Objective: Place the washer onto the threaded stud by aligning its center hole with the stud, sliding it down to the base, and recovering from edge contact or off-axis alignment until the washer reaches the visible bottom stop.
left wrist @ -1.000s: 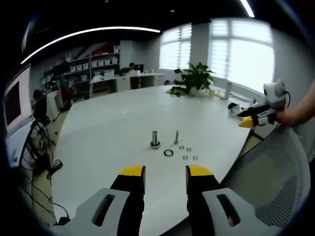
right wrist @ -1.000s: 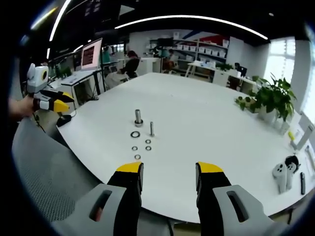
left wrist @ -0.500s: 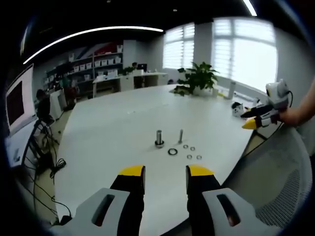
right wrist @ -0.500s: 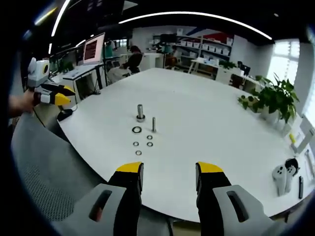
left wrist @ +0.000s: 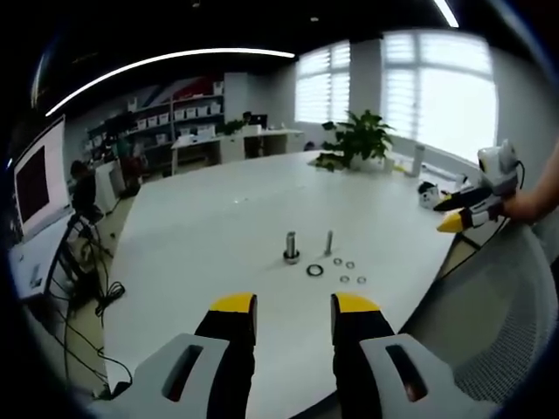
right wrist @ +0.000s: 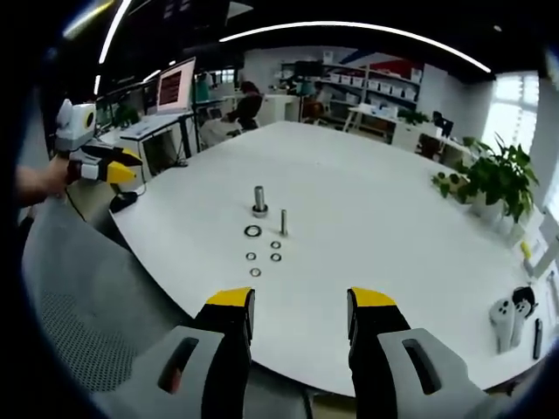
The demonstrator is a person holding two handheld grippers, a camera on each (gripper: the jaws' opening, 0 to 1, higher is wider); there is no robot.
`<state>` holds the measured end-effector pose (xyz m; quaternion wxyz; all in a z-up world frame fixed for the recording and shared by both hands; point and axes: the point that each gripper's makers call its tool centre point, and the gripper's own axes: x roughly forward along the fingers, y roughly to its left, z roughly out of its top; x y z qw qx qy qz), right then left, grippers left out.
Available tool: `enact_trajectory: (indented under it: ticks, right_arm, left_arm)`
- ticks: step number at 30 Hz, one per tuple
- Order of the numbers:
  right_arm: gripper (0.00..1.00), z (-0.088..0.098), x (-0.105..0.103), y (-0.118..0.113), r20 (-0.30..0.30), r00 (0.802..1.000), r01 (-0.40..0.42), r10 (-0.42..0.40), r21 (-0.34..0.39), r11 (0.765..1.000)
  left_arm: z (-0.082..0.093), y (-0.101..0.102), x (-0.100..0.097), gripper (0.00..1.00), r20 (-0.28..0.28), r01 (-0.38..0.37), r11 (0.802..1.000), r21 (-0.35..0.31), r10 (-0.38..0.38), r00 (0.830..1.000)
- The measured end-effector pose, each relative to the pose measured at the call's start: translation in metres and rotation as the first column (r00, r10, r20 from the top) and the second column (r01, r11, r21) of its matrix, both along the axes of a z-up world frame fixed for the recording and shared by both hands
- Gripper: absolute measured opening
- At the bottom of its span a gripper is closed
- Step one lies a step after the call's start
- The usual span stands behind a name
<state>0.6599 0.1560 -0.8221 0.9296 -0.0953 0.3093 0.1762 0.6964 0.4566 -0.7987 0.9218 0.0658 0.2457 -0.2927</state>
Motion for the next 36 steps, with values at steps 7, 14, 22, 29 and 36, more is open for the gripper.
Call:
enact_trajectory:
  ticks: [7,14,22,29,36]
  right_arm:
    - [0.45,0.003,0.000,0.011,0.010,0.999,-0.050,0.050,0.053,0.997]
    - [0.44,0.017,0.002,0.012,0.072,0.997,-0.047,0.039,0.123,0.991]
    - [0.44,0.024,0.004,0.019,0.102,0.993,-0.072,0.053,0.188,0.979]
    - [0.43,0.016,0.001,0.028,0.056,0.994,-0.104,0.094,0.197,0.975]
    - [0.43,0.011,-0.003,0.034,0.031,0.990,-0.138,0.135,0.144,0.980]
  left_arm:
    - [-0.006,0.008,0.005,0.32,-0.017,-0.038,0.999,0.038,0.039,0.999]
    - [-0.009,0.012,0.005,0.32,-0.012,-0.046,0.996,0.079,0.047,0.999]
    - [-0.007,0.020,0.008,0.32,0.002,-0.078,0.991,0.108,0.078,0.997]
    - [0.002,0.023,0.010,0.32,0.048,-0.090,0.990,0.104,0.086,0.995]
    - [0.013,0.019,0.011,0.32,0.088,-0.088,0.993,0.075,0.082,0.993]
